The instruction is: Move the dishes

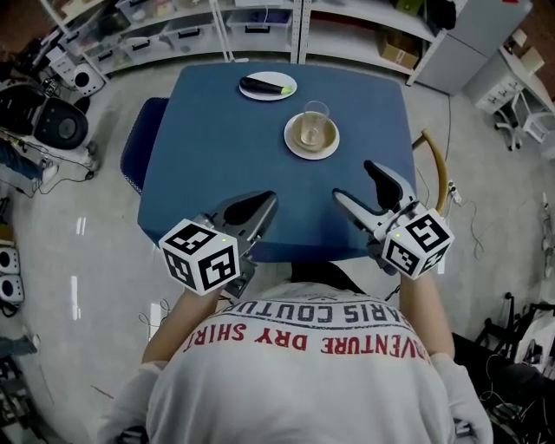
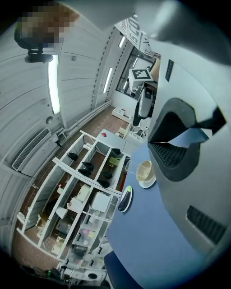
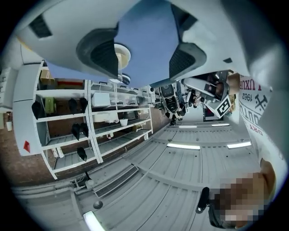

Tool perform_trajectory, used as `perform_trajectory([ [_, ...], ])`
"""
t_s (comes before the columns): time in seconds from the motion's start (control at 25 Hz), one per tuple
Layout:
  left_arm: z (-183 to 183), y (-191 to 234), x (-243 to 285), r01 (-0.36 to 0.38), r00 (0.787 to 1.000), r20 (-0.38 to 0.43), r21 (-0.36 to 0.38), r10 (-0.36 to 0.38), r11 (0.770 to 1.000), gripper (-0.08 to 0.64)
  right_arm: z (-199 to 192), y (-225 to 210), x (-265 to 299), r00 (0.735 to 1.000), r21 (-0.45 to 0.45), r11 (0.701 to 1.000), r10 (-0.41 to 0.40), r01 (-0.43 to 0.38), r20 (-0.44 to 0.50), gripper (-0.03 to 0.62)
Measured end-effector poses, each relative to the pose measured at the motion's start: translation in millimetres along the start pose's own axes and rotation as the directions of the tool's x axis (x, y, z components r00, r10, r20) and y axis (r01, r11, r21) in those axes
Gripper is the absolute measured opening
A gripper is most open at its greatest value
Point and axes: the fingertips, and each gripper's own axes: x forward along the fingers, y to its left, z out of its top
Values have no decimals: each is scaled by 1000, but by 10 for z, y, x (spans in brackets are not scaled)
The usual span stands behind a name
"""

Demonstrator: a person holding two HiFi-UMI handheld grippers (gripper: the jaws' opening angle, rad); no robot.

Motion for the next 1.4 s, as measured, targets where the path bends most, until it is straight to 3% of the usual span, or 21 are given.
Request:
perform_trajectory([
  [0.44, 268, 389, 221, -86, 996, -2, -40, 86, 996, 28, -21, -678, 675, 998, 76, 997, 28, -24, -61, 334],
  [0.8, 412, 727, 458, -154, 988, -11, -88, 154, 984, 28, -262, -992, 1291, 983, -16, 998, 61, -65, -172, 334],
  [1.4, 334, 1011, 615, -208, 978, -46, -134, 203, 969, 28, -554, -1114, 1851, 968, -66, 991, 95, -113, -233, 334],
])
